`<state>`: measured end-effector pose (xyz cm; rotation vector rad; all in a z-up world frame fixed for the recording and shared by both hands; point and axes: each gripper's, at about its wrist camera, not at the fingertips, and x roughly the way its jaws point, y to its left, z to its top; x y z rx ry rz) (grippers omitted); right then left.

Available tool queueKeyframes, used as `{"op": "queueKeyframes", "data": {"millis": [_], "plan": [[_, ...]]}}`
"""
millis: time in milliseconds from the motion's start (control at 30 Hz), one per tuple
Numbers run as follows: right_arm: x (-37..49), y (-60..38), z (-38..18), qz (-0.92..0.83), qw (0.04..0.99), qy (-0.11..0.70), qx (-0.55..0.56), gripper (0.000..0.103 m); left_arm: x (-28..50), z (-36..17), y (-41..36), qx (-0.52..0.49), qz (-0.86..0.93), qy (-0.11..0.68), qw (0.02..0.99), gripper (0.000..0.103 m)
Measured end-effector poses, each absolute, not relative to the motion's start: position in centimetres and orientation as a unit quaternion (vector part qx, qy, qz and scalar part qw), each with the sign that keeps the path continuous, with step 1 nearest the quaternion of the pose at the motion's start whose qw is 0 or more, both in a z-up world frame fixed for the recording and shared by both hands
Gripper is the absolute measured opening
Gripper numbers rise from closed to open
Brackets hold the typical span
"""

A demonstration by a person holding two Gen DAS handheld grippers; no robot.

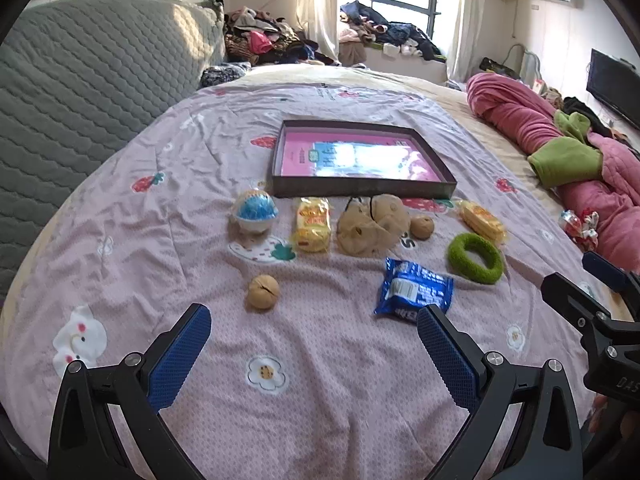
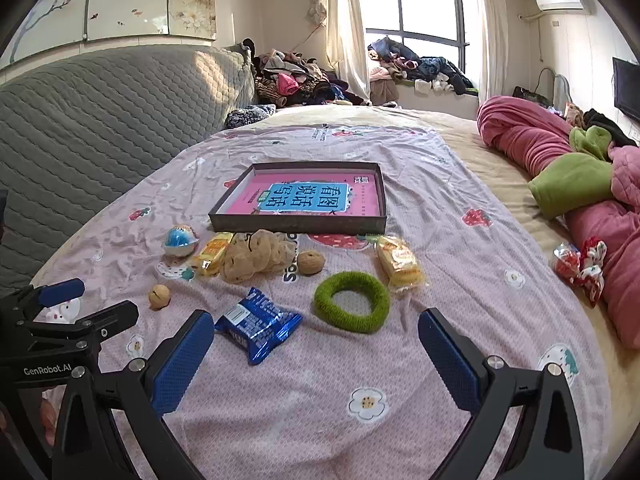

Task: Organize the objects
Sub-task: 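Move the left gripper to the walnut while the right gripper approaches the green fuzzy ring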

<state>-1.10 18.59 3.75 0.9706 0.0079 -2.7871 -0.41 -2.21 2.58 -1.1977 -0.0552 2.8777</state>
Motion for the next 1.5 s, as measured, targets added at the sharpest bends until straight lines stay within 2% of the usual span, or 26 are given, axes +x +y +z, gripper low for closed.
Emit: {"op": "queueKeyframes", "data": {"millis": [567, 1167, 1500], "plan": [[-3.1, 18.9, 4.2, -0.939, 0.104, 0.007, 0.326, 0.103, -2.9, 1.7, -2.9, -0.4, 0.916, -0.027, 0.007, 0.103], [-6.8, 18.4, -0.1, -0.926, 0.09, 0.026, 0.364, 0.103, -6.3, -3.2, -5.4, -0.434, 0.9, -0.038, -0.003, 0.103], [-9.0, 18.4, -2.4, -0.918, 0.082, 0.028, 0.386, 0.103, -7.0, -4.4, -6.4, -0.42, 0.906, -0.046, 0.004, 0.101]]}}
